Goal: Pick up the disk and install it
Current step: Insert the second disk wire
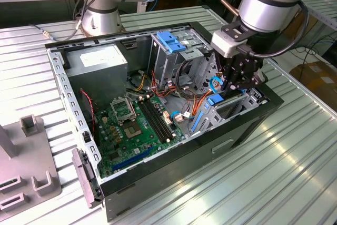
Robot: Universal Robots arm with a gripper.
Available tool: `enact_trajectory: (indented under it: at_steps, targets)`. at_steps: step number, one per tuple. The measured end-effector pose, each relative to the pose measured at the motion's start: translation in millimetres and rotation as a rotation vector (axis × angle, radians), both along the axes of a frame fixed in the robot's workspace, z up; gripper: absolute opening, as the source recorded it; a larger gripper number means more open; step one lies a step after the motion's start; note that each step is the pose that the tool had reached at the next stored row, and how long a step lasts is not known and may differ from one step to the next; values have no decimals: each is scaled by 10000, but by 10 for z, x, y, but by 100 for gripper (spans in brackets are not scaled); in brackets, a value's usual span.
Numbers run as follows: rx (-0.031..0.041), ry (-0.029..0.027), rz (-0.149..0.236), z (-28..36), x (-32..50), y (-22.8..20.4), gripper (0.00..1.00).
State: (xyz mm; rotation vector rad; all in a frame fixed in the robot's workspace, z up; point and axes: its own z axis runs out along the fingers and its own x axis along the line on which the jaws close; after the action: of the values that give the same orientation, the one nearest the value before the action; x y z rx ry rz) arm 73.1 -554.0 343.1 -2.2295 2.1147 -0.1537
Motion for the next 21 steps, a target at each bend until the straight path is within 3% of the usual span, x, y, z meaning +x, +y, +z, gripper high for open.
enact_trajectory:
  at_steps: [9,10,15,20,21]
  targets:
    - [6,0,0,-24,0,-4,17]
    - [9,-4,1,-2,1,-3,23]
    - [4,-9,0,103,0,-3,23]
    - [4,-10,0,106,0,-3,22]
    - [5,-10,0,106,0,-3,15]
